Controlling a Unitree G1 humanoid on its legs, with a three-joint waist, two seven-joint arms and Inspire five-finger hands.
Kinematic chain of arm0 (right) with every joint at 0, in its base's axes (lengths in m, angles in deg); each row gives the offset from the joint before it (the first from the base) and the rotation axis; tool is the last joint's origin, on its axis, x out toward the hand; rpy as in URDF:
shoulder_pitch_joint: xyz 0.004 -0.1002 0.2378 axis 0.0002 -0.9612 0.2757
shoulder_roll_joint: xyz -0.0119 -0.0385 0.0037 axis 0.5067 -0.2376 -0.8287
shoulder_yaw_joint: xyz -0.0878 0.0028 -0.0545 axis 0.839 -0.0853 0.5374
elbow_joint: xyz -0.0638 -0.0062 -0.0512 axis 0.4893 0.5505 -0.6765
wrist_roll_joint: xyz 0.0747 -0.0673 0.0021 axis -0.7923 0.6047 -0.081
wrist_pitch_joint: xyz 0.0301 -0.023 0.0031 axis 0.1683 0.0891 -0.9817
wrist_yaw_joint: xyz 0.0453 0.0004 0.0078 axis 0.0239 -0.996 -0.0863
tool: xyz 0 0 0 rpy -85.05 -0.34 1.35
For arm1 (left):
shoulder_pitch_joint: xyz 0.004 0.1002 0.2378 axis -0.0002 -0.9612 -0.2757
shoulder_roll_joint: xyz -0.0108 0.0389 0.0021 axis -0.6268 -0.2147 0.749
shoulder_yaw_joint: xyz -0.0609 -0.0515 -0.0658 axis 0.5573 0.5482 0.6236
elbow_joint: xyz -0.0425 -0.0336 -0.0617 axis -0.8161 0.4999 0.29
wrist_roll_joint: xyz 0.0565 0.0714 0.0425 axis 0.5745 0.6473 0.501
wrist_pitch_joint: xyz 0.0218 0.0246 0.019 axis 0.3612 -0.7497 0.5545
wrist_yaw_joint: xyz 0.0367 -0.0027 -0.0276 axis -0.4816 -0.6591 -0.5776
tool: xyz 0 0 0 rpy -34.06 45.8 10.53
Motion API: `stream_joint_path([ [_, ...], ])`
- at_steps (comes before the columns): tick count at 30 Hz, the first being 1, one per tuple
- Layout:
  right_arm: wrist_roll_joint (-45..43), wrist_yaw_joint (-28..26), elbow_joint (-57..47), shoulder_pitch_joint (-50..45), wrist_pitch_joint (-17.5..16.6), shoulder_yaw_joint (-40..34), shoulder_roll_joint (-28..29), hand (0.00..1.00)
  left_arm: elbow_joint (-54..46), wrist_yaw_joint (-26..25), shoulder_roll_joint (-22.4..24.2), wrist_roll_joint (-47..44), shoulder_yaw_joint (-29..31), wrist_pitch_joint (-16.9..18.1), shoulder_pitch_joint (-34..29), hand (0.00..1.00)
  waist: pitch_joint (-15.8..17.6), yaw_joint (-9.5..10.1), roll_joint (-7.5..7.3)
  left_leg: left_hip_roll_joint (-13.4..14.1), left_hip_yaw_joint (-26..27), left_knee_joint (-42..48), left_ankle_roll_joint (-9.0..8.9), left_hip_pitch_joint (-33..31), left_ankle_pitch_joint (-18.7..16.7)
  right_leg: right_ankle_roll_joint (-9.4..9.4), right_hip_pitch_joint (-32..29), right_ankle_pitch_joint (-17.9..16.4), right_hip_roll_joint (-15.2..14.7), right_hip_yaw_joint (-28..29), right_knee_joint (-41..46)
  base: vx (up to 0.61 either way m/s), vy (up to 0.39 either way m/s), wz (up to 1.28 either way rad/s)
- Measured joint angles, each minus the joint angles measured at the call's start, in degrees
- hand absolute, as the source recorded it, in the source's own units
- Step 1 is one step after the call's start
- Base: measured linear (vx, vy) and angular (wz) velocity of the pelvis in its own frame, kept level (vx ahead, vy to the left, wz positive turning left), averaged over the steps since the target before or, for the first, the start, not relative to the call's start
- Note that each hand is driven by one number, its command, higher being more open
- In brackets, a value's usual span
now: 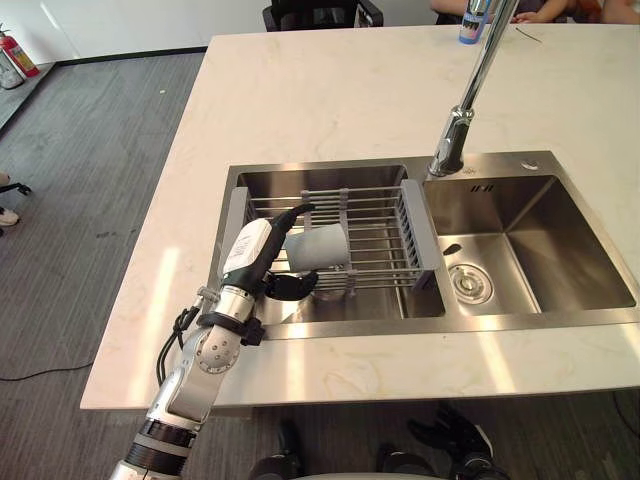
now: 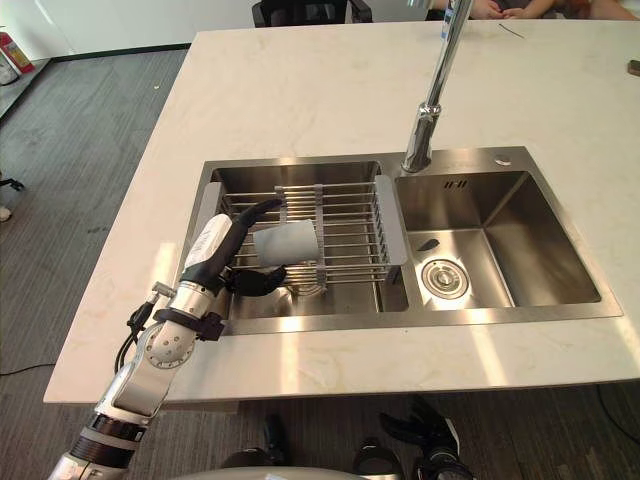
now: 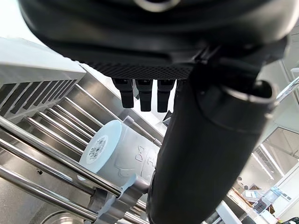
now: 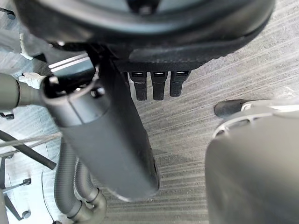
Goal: Walk over to the sink, pick up the cup, carry it to the dishwasher, place the cup inside the dishwasher, then close the dishwasher door
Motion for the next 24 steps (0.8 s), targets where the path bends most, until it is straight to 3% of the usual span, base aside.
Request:
stream_joint_path([
  [12,1.21,0.01,0.21,-0.04,0.35,1.08,0.48,0.9,-0.93,-0.75,1.46,-1.0,0.41,-0.55,0.02,0.9,-0.07,0.14,-0.43,0.02,-0.38,-0.02,-0.01,0.0,-0.01,0.05,0.75,0.25,0.15,-0.41,-0.94,0.0,0.001,0.01],
  [19,2.12,-0.18,1.29,-0.19,0.37,1.19,0.54,0.9,-9.87,-1.0,2.24,-2.42,2.38,-0.08,-0.2,0.9,-0.56,0.3,-1.2,0.04,-0.29,-0.01,-0.01,-0.04,-0.01,0.03,0.82,0.27,0.17,-0.04,-0.85,0.0,0.0,0.0],
  [24,2.17,-0.27,2.06,-0.42,0.41,1.59,0.54,0.9,-10.49,-1.0,3.35,-2.41,2.33,0.13,-0.2,0.9,-1.02,0.26,-1.59,0.04,-0.13,-0.02,-0.01,-0.01,-0.01,0.02,0.84,0.28,0.17,0.16,-0.72,0.0,0.0,0.0],
])
